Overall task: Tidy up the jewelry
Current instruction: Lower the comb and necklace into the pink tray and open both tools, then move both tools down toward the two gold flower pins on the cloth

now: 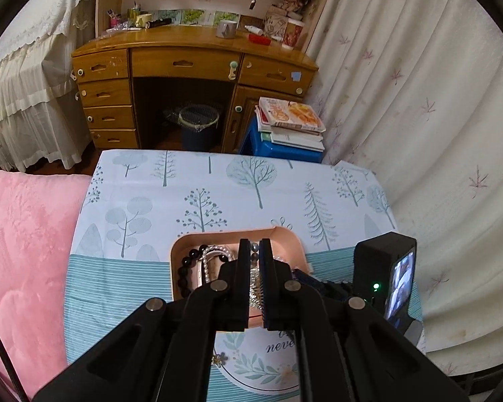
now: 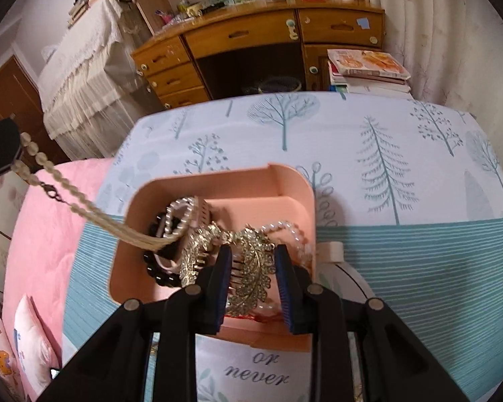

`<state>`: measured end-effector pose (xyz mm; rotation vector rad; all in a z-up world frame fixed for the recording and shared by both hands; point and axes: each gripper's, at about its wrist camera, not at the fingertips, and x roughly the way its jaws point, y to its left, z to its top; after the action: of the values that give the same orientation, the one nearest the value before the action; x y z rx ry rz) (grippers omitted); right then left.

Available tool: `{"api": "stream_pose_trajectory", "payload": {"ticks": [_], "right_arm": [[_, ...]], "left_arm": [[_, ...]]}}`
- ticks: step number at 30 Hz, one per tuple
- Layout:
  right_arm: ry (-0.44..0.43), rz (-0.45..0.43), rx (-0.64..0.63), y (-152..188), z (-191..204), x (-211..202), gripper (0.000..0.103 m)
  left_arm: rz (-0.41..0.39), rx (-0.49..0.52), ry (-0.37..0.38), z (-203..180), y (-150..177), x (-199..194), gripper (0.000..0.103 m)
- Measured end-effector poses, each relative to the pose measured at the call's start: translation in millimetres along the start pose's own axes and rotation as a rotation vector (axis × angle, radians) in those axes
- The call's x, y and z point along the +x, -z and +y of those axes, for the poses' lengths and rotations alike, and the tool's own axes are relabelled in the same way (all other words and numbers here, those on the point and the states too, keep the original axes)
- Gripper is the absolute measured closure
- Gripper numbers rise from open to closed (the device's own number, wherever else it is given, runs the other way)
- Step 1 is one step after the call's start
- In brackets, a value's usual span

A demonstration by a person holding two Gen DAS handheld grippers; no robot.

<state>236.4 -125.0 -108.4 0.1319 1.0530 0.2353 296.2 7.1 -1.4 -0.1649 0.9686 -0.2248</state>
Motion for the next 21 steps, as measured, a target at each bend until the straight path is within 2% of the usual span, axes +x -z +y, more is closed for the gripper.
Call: {"api": "stream_pose_trajectory", "payload": {"ticks": [9, 11, 13, 15, 20, 21], "right_arm": [[-0.032, -0.047, 0.032, 12, -12, -19, 0.076], [-0.030, -0.055, 0.024, 16, -12, -24, 0.076], [-0.036, -0.059, 0.021, 21, -14, -31, 0.076], [-0.038, -0.063, 0.014, 27, -16, -39, 0.076], [-0.028, -0.076, 0.000, 44, -23, -59, 0.076], [-0.028, -0.075, -0.001, 48, -25, -63, 0.076]], "left_arm": [[0.023, 0.021, -0.033, 6, 11, 22, 0.100], [0.017, 0.039, -0.055, 6, 14, 26, 0.096], [0.029, 0.049, -0.060, 5, 17, 31, 0.069], [0.031, 0.059, -0.072, 4, 23, 33, 0.052], [0.026, 0.104, -0.097, 2, 40, 28, 0.043], [0.027, 0.114, -0.107, 2, 44, 26, 0.036]]}}
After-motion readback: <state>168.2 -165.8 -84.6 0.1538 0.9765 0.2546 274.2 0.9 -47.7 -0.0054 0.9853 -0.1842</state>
